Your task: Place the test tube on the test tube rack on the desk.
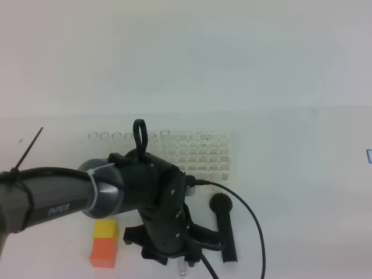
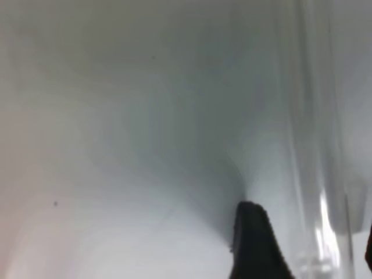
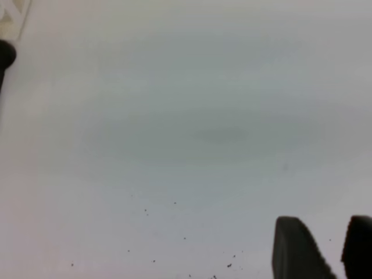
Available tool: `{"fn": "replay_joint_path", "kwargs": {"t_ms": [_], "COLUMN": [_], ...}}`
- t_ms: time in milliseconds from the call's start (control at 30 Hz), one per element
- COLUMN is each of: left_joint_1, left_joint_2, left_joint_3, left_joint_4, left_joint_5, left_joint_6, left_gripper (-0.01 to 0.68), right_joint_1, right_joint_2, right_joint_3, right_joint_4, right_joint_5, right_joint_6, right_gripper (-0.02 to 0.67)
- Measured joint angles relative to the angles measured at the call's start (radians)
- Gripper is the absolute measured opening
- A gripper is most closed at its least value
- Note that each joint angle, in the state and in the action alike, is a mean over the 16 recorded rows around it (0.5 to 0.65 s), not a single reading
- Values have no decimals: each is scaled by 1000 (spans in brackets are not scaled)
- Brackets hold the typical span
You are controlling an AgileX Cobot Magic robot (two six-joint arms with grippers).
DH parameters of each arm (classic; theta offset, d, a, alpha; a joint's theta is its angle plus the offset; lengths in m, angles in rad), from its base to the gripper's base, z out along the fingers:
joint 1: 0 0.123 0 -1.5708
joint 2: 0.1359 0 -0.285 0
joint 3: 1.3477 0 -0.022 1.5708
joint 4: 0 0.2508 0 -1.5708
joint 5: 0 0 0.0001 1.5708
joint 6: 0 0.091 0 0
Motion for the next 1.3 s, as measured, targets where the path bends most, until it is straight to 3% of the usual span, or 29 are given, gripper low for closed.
{"fn": "replay_joint_path", "kwargs": {"t_ms": [800,1300], "left_joint_1": [1,4], "left_joint_2": [16,41], "left_joint_3": [-3,-5], "left_joint_4": [37,27], "left_joint_5": [39,86], "left_joint_6": [17,16], "left_gripper": [384,286], "right_joint_1": [0,0], "right_joint_2": [0,0], "right_joint_3": [0,0], "right_joint_4": [4,4], "right_joint_5": [0,0], "right_joint_6": [0,-1], "right_gripper": [202,201]}}
